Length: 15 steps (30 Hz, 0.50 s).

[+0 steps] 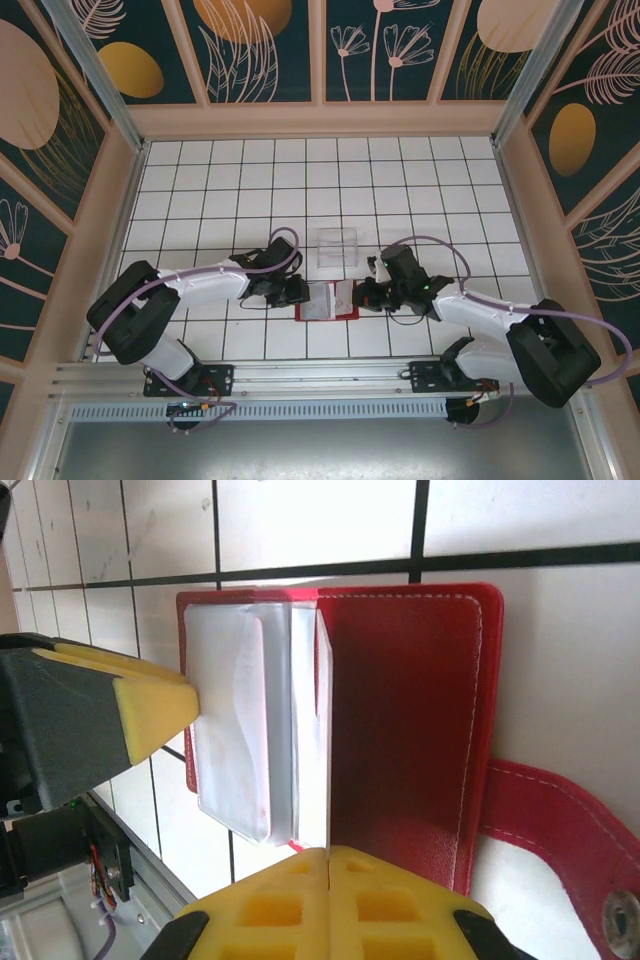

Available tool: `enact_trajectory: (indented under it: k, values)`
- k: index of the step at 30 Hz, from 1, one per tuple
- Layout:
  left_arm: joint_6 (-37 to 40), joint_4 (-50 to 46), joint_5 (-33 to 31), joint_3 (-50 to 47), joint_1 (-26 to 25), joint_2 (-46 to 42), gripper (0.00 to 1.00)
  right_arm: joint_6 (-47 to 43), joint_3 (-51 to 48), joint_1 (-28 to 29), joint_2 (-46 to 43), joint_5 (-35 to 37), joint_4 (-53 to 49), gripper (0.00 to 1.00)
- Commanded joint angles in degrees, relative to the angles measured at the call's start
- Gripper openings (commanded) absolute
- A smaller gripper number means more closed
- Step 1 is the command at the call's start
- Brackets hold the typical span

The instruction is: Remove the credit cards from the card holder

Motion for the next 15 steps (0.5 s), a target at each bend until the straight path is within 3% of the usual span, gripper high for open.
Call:
enact_trajectory:
  k: [1, 9, 15]
  values:
    - [-0.6, -5.3, -4.4, -1.7, 0.1, -0.7, 0.24, -4.1, 2.7, -0.4, -1.9, 1.8, -3.6, 0.00]
    - [-0.7, -3.1, -4.0, 0.5, 0.1, -2.7, 0.27, -16.6, 8.5, -0.4, -5.1, 3.9, -8.8, 0.00]
    - [-0.1, -2.9, -5.8, 0.9, 0.1, -4.6, 0.28, -31.5, 14.2, -0.7, -4.6, 4.4, -12.9, 0.00]
